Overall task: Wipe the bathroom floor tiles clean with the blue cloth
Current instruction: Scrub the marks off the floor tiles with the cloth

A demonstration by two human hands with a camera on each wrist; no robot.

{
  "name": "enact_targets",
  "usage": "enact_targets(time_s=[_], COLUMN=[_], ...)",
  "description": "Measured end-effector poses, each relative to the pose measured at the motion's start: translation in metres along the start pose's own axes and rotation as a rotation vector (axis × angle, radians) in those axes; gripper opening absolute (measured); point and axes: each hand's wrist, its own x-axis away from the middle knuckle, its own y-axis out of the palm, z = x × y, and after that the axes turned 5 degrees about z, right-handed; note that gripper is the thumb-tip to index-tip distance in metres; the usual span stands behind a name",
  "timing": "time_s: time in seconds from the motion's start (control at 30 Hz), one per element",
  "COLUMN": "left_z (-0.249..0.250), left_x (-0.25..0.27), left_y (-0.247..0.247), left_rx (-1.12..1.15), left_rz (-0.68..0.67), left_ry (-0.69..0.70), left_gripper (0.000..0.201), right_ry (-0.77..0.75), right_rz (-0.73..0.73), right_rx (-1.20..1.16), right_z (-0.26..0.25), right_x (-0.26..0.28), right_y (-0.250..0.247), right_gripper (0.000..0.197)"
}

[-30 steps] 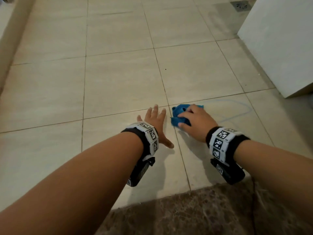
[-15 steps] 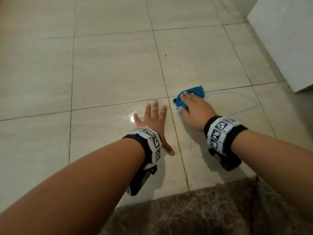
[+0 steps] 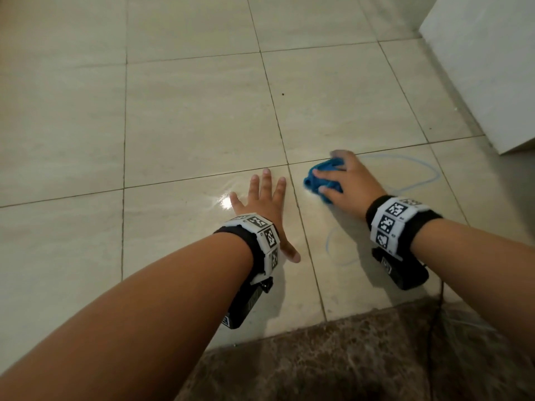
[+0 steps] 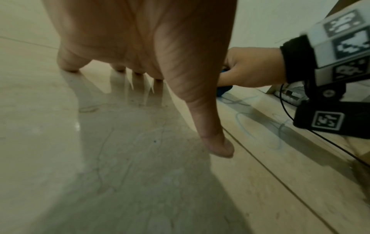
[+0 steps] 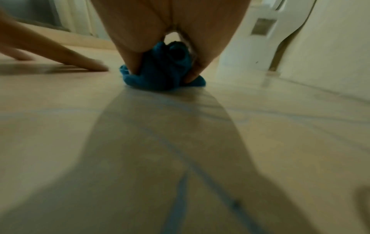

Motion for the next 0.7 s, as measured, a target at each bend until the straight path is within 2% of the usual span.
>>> enact_targets(time_s=[0.07, 0.2, 0.23, 0.33, 0.37, 0.4, 0.43, 0.53, 0.57, 0.7], left_z=[-0.001, -0.001, -0.001, -0.002, -0.003, -0.003, -0.002, -0.001, -0.001, -0.001], left_x=[-0.001, -0.002, -0.002, -0.002, -0.002, -0.002, -0.003, -0.003, -0.003, -0.003], left_y=[0.001, 0.001, 0.000, 0.001, 0.002, 0.002, 0.002, 0.001, 0.001, 0.002], left_rx=[0.001, -0.013, -0.010, 0.013, 0.014, 0.010, 0.004, -0.009, -0.008, 0.002], left_rz=[0.004, -0.001, -0.007, 0.005, 0.009, 0.011, 0.012, 0.007, 0.007, 0.020], left_ry=[0.003, 0.006, 0.008, 0.015, 0.015, 0.015, 0.012, 0.005, 0.003, 0.007], left_gripper=[0.151, 0.151, 0.151, 0.151, 0.151, 0.152, 0.152, 0.152, 0.152, 0.152], right_ry=[0.067, -0.242, -0.234, 0.092, 0.156, 0.158, 0.114, -0.147, -0.160, 0.189], right_rz=[0.026, -0.136, -0.138, 0.018, 0.040, 0.042, 0.029, -0.089, -0.109, -0.024], right_rx=[0.056, 0.214, 0.223, 0.234, 0.243, 0.244, 0.235, 0.238, 0.240, 0.226], right_z=[0.002, -0.015, -0.009, 0.018, 0.021, 0.016, 0.008, -0.005, 0.000, 0.018], right_x=[-0.004, 0.014, 0.009, -0.020, -0.024, -0.022, -0.016, 0.004, 0.001, -0.021], right_y=[-0.003, 0.013, 0.008, -0.018, -0.020, -0.016, -0.007, 0.010, 0.004, -0.023], right_gripper=[0.040, 0.043, 0.043, 0.042, 0.043, 0.044, 0.045, 0.046, 0.046, 0.046])
